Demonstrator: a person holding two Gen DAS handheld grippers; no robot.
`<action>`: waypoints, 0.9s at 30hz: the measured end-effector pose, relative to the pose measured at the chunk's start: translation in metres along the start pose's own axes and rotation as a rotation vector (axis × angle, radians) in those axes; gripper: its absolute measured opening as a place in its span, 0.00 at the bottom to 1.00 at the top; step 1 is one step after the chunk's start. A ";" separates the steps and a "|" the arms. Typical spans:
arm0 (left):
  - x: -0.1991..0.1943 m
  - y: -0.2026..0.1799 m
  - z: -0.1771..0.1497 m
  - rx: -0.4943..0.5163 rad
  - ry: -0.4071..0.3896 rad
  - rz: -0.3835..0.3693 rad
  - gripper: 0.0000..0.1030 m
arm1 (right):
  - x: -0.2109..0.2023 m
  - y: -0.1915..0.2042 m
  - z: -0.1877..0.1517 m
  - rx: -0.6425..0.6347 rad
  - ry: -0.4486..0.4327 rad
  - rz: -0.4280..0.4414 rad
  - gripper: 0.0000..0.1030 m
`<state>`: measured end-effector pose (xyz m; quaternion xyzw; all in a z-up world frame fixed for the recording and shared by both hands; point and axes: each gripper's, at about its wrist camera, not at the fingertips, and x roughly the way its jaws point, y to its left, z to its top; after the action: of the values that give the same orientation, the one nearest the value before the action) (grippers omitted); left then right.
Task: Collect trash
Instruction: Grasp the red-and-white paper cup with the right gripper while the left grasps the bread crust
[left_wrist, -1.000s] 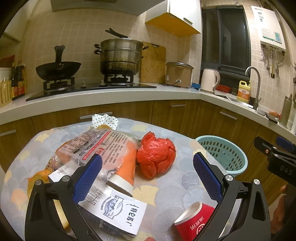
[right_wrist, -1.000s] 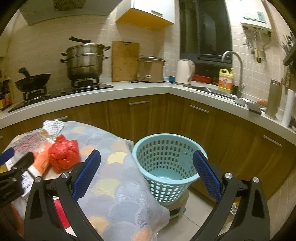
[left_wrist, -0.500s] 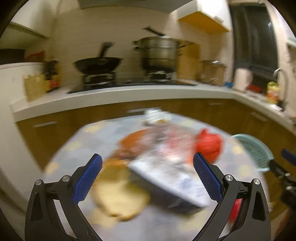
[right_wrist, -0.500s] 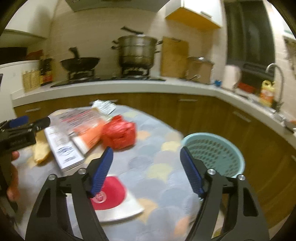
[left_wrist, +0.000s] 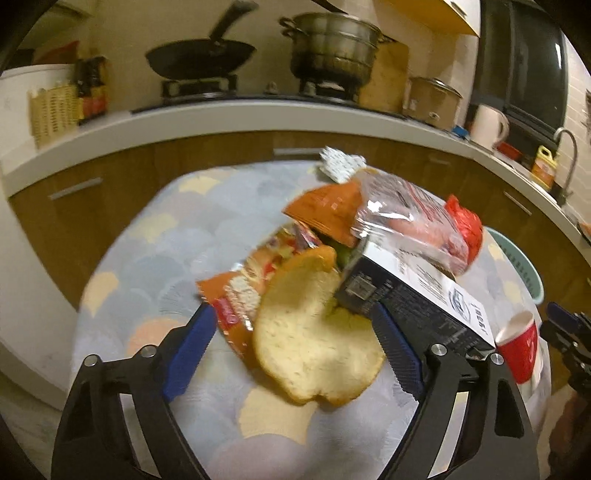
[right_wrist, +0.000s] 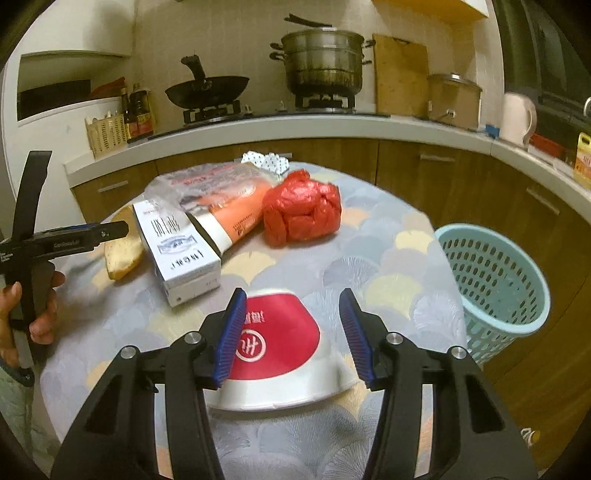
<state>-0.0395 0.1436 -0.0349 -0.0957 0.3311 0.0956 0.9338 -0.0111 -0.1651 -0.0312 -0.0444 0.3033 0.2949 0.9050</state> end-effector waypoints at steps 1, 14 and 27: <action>0.003 -0.001 0.001 0.005 0.005 0.002 0.76 | 0.000 -0.003 -0.001 0.011 0.007 0.009 0.47; 0.025 0.023 0.003 -0.063 0.099 -0.138 0.40 | 0.012 -0.022 -0.006 0.086 0.049 0.096 0.54; -0.007 0.021 -0.006 -0.082 0.014 -0.098 0.05 | 0.030 -0.014 -0.008 0.111 0.127 0.170 0.69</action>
<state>-0.0533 0.1618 -0.0373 -0.1505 0.3286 0.0627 0.9303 0.0117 -0.1630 -0.0566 0.0128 0.3787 0.3499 0.8568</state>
